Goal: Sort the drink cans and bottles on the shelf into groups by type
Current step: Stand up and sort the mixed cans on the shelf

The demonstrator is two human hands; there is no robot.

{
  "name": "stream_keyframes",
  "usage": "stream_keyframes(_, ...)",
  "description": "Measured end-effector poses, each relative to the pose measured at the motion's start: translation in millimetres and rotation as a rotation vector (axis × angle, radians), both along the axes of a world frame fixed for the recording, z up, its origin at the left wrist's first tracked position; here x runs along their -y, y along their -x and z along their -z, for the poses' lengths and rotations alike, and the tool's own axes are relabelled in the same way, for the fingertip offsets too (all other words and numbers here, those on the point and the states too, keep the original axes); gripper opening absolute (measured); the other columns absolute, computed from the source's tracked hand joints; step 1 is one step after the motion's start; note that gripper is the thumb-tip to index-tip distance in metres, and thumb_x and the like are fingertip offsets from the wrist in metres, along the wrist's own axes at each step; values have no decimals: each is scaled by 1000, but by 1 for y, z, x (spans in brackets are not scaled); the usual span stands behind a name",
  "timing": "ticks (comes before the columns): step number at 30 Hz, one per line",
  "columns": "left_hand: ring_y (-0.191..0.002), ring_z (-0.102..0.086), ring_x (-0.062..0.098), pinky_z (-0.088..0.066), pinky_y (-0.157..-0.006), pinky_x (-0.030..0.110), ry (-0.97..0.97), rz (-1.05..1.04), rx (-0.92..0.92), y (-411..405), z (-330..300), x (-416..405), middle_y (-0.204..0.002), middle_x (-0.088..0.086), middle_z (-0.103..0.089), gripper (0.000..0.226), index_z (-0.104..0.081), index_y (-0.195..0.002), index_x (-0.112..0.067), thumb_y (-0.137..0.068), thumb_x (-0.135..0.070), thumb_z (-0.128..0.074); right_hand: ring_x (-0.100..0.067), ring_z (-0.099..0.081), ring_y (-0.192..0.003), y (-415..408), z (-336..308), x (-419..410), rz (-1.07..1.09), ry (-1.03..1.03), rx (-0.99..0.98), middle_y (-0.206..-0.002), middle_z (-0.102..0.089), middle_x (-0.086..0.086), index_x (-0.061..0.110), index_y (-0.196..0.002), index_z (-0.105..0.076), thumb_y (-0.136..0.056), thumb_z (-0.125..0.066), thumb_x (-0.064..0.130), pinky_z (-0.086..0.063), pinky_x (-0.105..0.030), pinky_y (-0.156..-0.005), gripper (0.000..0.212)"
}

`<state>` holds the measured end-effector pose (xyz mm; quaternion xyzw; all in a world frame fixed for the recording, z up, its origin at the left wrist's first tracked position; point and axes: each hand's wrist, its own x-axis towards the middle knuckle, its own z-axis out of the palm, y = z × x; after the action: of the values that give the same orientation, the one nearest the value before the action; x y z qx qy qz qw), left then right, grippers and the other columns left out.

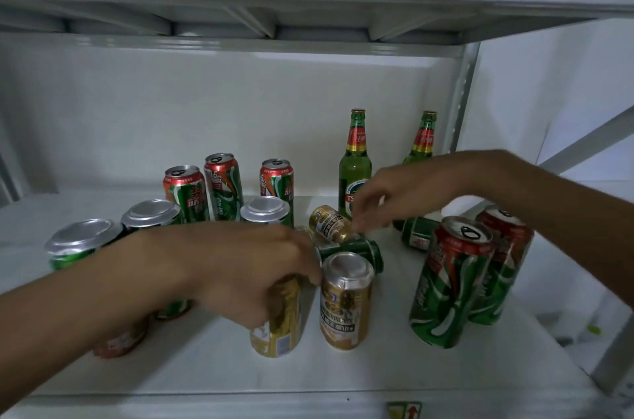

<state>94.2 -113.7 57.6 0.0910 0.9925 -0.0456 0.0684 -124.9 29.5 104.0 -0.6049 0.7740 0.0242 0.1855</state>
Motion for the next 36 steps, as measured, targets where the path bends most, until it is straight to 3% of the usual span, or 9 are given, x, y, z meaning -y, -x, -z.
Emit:
stream_keyframes(5,-100,-66,7,-60,-81,35,-91,-14,-230,42,-31,-14,-119,-9,-70,30,-70,-121,-29,-95,-21,-59,-17,-66,-95,66,-5,-5,239,-118,-198,-101,-69,2,26,-94,-65,-93,-62,57,-58,-42,-90,31)
stream_keyframes(8,-105,-66,16,-57,-88,37,-60,-61,-140,98,-34,-23,-117,-4,-71,27,-71,-123,-23,-98,-19,-60,-26,-63,-112,87,11,8,325,-229,-261,-121,-66,-8,12,-111,-69,-96,-66,41,-54,-48,-101,33)
stream_keyframes(13,-134,-51,25,-46,-107,34,68,-175,162,176,-1,-22,-151,4,-49,50,-54,-146,-25,-99,-32,-66,-23,-54,-118,108,42,27,365,-373,-333,-146,-47,-11,10,-148,-46,-99,-63,33,-51,-19,-66,57)
stream_keyframes(16,-137,-47,28,-45,-110,41,88,-208,247,198,20,-15,-152,3,-45,58,-54,-145,-26,-92,-42,-73,-22,-54,-115,124,57,31,367,-409,-337,-144,-45,-7,16,-154,-39,-100,-62,33,-48,-16,-65,61)
stream_keyframes(23,-115,-57,20,-53,-94,35,111,-159,265,213,26,-13,-135,-1,-60,69,-62,-137,-28,-78,-56,-83,-21,-57,-120,145,69,33,376,-407,-429,-145,-53,-2,26,-147,-50,-93,-67,39,-47,-29,-93,58)
stream_keyframes(26,-106,-56,18,-52,-89,33,167,-143,298,213,35,-19,-125,-4,-61,69,-62,-137,-26,-78,-58,-81,-22,-58,-122,137,68,37,317,-414,-454,-145,-53,-5,20,-147,-50,-96,-64,33,-46,-24,-82,54)
stream_keyframes(29,-118,-57,22,-51,-101,42,218,-159,287,212,41,-23,-128,-6,-59,69,-59,-136,-32,-77,-61,-80,-15,-59,-88,129,71,41,252,-445,-508,-138,-53,-7,16,-147,-48,-97,-63,30,-42,-22,-58,54)
stream_keyframes(33,-125,-55,20,-46,-107,43,224,-142,263,210,42,-25,-134,-8,-60,62,-61,-133,-37,-79,-61,-79,-6,-46,-66,123,71,53,177,-463,-523,-93,-52,5,22,-129,-61,-93,-66,30,-36,-20,-50,37)
stream_keyframes(36,-118,-58,19,-50,-102,41,149,-135,251,205,41,-25,-125,-9,-64,56,-67,-127,-34,-78,-57,-81,-9,-52,-65,130,79,52,83,-462,-597,-82,-57,7,30,-81,-63,-86,-69,31,-39,-25,-52,8)
